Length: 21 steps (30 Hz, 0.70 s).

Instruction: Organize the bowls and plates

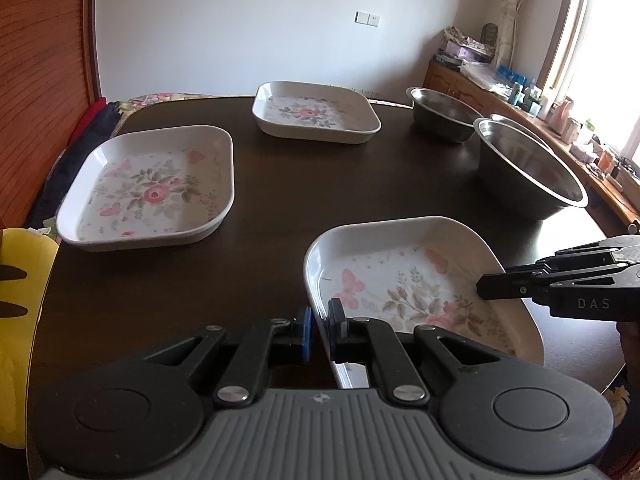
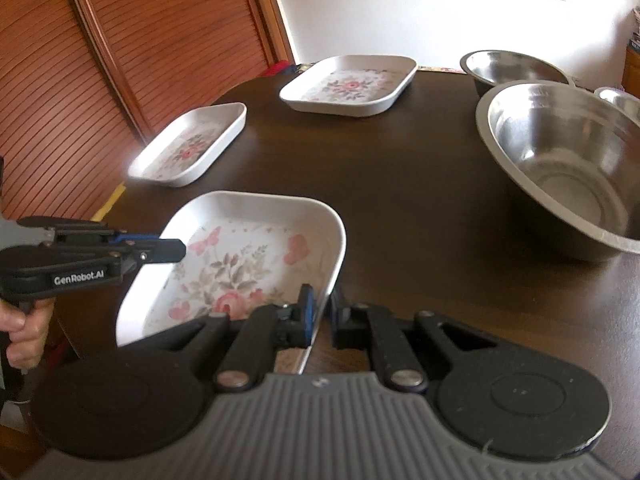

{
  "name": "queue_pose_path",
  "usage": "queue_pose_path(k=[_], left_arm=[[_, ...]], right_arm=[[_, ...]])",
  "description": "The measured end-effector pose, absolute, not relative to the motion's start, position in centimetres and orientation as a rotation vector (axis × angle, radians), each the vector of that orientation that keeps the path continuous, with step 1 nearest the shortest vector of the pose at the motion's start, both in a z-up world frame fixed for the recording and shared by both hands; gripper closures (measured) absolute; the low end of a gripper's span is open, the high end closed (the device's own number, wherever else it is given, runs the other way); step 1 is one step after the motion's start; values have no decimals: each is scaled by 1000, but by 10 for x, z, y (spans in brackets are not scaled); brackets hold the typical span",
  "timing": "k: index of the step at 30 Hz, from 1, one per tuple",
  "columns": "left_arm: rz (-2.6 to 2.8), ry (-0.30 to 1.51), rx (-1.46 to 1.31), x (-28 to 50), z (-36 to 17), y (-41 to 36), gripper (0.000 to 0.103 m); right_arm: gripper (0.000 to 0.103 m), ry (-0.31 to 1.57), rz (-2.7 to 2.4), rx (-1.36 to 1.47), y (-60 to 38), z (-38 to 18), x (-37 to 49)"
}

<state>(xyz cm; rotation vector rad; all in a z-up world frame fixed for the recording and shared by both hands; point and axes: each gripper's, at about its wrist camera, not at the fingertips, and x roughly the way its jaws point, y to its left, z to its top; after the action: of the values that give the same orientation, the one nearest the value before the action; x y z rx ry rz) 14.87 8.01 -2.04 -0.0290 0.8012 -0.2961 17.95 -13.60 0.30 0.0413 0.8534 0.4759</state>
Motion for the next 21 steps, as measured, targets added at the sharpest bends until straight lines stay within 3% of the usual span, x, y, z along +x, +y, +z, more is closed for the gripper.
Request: queue_pose_path(k=[21], left_arm=[[-266, 754, -8, 145, -9, 81, 67]], right_arm=[[90, 744, 451, 21, -143, 23, 169]])
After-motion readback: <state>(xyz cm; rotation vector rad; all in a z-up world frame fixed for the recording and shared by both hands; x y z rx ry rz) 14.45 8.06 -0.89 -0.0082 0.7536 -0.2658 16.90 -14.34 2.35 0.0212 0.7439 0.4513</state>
